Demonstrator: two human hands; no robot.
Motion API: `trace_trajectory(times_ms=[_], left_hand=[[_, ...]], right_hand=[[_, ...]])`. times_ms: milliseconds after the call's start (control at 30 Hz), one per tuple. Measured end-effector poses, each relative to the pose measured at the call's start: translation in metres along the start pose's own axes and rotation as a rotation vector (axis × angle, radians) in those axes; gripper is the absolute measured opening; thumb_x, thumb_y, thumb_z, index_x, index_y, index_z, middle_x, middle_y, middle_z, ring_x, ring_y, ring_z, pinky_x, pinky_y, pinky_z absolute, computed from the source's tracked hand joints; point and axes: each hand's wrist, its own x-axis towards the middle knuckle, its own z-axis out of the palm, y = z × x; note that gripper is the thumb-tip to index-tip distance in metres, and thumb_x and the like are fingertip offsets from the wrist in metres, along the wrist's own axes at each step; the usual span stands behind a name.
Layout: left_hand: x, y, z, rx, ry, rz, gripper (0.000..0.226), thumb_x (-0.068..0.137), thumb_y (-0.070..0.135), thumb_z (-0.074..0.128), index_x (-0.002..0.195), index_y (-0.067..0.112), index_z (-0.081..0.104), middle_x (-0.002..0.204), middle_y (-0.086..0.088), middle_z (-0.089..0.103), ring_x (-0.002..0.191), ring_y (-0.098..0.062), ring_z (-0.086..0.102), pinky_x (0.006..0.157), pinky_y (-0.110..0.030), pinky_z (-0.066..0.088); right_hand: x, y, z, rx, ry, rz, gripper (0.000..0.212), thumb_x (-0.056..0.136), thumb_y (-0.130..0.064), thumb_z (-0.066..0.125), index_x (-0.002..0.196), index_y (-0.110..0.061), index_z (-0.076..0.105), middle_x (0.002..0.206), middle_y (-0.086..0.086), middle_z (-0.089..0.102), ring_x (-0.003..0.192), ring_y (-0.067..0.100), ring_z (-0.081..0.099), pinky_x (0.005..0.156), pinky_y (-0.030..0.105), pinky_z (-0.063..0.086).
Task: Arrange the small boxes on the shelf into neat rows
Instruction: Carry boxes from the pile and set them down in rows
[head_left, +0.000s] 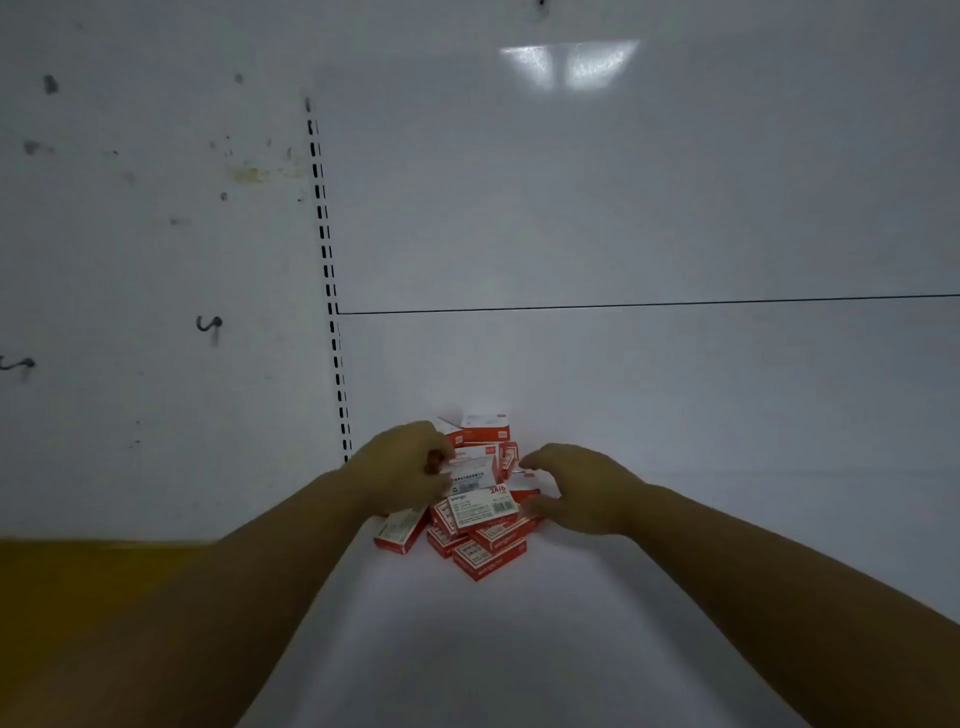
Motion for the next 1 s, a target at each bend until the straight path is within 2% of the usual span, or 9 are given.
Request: trace_trajectory(times_ms=[100, 167, 333, 433, 567, 633, 767, 900, 1000], left_hand=[[-0.002, -0.002, 0.006, -0.06, -0.103, -0.062, 0.049, 0.081, 0.042, 0.06, 0.127, 0.027, 0.05, 0.123, 0.003, 0.053, 0.099, -0.011, 0.053, 0.078, -0.022, 0.043], [0.0, -0.003, 0.011, -0.097, -0.152, -0.09, 0.051, 0.083, 0.042, 0.059, 0.131, 0.027, 0.046, 0.131, 0.002, 0.05, 0.105, -0.013, 0.054, 0.08, -0.023, 0.045], [0.007, -0.009, 0.014, -0.228, -0.161, -0.132, 0.046, 0.081, 0.037, 0.063, 0.125, 0.026, 0.052, 0.125, 0.002, 0.054, 0.091, -0.009, 0.058, 0.064, -0.014, 0.045], [0.012, -0.012, 0.018, -0.291, -0.151, -0.161, 0.043, 0.077, 0.035, 0.069, 0.117, 0.027, 0.054, 0.118, 0.004, 0.057, 0.082, -0.004, 0.056, 0.059, -0.012, 0.041], [0.013, -0.015, 0.019, -0.323, -0.105, -0.134, 0.06, 0.072, 0.035, 0.074, 0.127, 0.026, 0.049, 0.109, 0.01, 0.053, 0.078, -0.002, 0.054, 0.058, -0.009, 0.04], [0.01, -0.016, 0.018, -0.319, -0.055, -0.099, 0.062, 0.069, 0.035, 0.076, 0.125, 0.027, 0.05, 0.106, 0.013, 0.049, 0.075, 0.002, 0.051, 0.056, -0.007, 0.039], [0.005, -0.017, 0.017, -0.305, 0.158, 0.045, 0.047, 0.064, 0.043, 0.079, 0.103, 0.034, 0.055, 0.1, 0.014, 0.05, 0.086, -0.004, 0.053, 0.063, -0.013, 0.044], [0.009, -0.011, 0.014, -0.3, 0.281, 0.154, 0.051, 0.062, 0.053, 0.075, 0.103, 0.03, 0.054, 0.098, 0.013, 0.051, 0.088, -0.003, 0.05, 0.07, -0.015, 0.044], [0.014, 0.0, 0.014, -0.315, 0.288, 0.174, 0.052, 0.064, 0.052, 0.075, 0.105, 0.028, 0.054, 0.1, 0.011, 0.052, 0.09, -0.005, 0.049, 0.071, -0.018, 0.046]], right_hand=[[0.007, -0.007, 0.01, 0.127, 0.027, -0.028, 0.047, 0.081, -0.041, 0.063, 0.124, -0.025, 0.053, 0.121, -0.004, 0.059, 0.094, 0.005, 0.051, 0.077, 0.018, 0.039], [0.012, -0.011, 0.018, 0.234, 0.004, -0.012, 0.047, 0.079, -0.037, 0.067, 0.122, -0.024, 0.055, 0.118, -0.005, 0.061, 0.089, 0.005, 0.055, 0.071, 0.014, 0.043], [0.016, -0.01, 0.026, 0.487, -0.028, 0.051, 0.044, 0.07, -0.023, 0.079, 0.109, -0.028, 0.059, 0.1, -0.014, 0.066, 0.085, 0.005, 0.067, 0.072, 0.02, 0.056], [0.015, -0.011, 0.03, 0.476, -0.023, 0.068, 0.038, 0.069, -0.021, 0.08, 0.102, -0.027, 0.062, 0.1, -0.012, 0.068, 0.085, 0.005, 0.067, 0.074, 0.022, 0.056], [0.007, -0.016, 0.025, 0.402, 0.048, 0.07, 0.032, 0.069, -0.023, 0.08, 0.092, -0.035, 0.061, 0.083, -0.024, 0.06, 0.073, -0.006, 0.062, 0.058, 0.008, 0.048], [0.002, -0.017, 0.02, 0.332, 0.102, 0.056, 0.033, 0.067, -0.025, 0.081, 0.09, -0.037, 0.06, 0.082, -0.025, 0.057, 0.074, -0.005, 0.059, 0.055, 0.006, 0.045], [-0.01, -0.01, 0.011, 0.228, 0.23, 0.061, 0.034, 0.066, -0.03, 0.082, 0.093, -0.033, 0.062, 0.093, -0.017, 0.063, 0.077, 0.0, 0.059, 0.06, 0.008, 0.047], [-0.024, -0.003, 0.001, 0.182, 0.35, 0.122, 0.038, 0.068, -0.033, 0.081, 0.101, -0.025, 0.064, 0.101, -0.009, 0.066, 0.078, 0.005, 0.06, 0.065, 0.015, 0.052], [-0.034, 0.004, -0.005, 0.188, 0.391, 0.202, 0.039, 0.069, -0.029, 0.08, 0.104, -0.025, 0.063, 0.105, -0.007, 0.065, 0.079, 0.005, 0.061, 0.065, 0.016, 0.054]])
